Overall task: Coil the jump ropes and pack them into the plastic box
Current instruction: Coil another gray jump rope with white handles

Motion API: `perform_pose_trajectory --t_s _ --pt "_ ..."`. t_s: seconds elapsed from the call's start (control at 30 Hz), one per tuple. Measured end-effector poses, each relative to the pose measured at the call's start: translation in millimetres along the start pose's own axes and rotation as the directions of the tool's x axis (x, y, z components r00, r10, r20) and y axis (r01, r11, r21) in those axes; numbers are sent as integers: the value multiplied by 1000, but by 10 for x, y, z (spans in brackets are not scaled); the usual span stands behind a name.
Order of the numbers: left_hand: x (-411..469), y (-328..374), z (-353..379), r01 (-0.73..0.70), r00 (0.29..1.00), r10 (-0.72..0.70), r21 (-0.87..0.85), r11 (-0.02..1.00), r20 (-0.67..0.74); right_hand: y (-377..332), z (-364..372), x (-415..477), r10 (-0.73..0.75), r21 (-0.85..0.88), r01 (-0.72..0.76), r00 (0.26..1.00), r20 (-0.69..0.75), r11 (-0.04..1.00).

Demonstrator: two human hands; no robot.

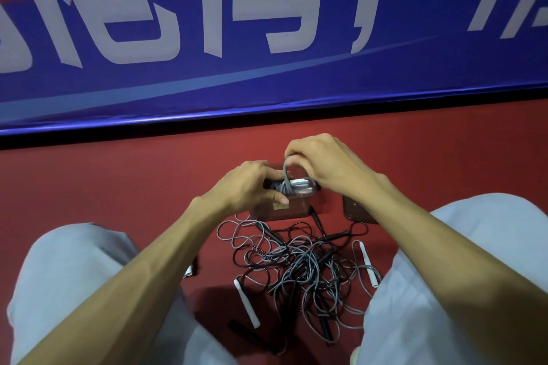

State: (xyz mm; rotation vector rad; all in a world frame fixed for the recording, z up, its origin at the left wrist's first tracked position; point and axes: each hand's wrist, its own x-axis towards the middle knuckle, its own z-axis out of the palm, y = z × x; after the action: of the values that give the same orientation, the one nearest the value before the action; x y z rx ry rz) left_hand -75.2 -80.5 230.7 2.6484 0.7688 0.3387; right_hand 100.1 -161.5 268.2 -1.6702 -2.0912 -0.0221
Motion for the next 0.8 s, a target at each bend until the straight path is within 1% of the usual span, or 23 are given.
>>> perform_pose_trajectory --t_s 0.07,0.13,0.2,0.27,0.33,0.4,0.5,0.57,0.6,0.73,0.8 --pt "-14 21 0 -30 999 31 -120 992 11 2 10 2 60 7 -59 996 -66 998" --pt "-41 83 -20 -22 1000 18 -202 979 -22 9 -3 9 132 20 -131 983 -124 991" --pt "-68 161 -30 17 997 -37 -278 960 -67 30 -27 17 209 12 -209 965 -157 978" --pt "-77 201 -22 49 990 -91 -342 939 -107 53 -27 19 252 -29 -259 955 -157 965" --pt "-75 225 -17 57 987 -106 -356 933 -120 78 -30 19 282 -22 -287 951 -126 958" --pt "-81 226 -27 63 990 -110 -423 904 -88 114 -59 22 299 49 -296 951 -76 954" --pt "-91 218 -52 84 986 -150 -578 812 -67 201 -113 15 255 99 -263 963 86 960" --pt "-101 224 -58 85 981 -176 -640 763 -81 248 -123 -5 262 142 -291 946 191 946" --pt "-108 233 -61 77 979 -184 -669 739 -91 255 -124 -20 264 160 -301 940 214 940" --pt "-108 272 -95 68 959 -257 -790 609 -115 240 -121 -2 233 100 -248 961 147 964" --pt "-97 298 -87 63 955 -277 -846 530 -102 235 -117 5 220 90 -238 959 177 967"
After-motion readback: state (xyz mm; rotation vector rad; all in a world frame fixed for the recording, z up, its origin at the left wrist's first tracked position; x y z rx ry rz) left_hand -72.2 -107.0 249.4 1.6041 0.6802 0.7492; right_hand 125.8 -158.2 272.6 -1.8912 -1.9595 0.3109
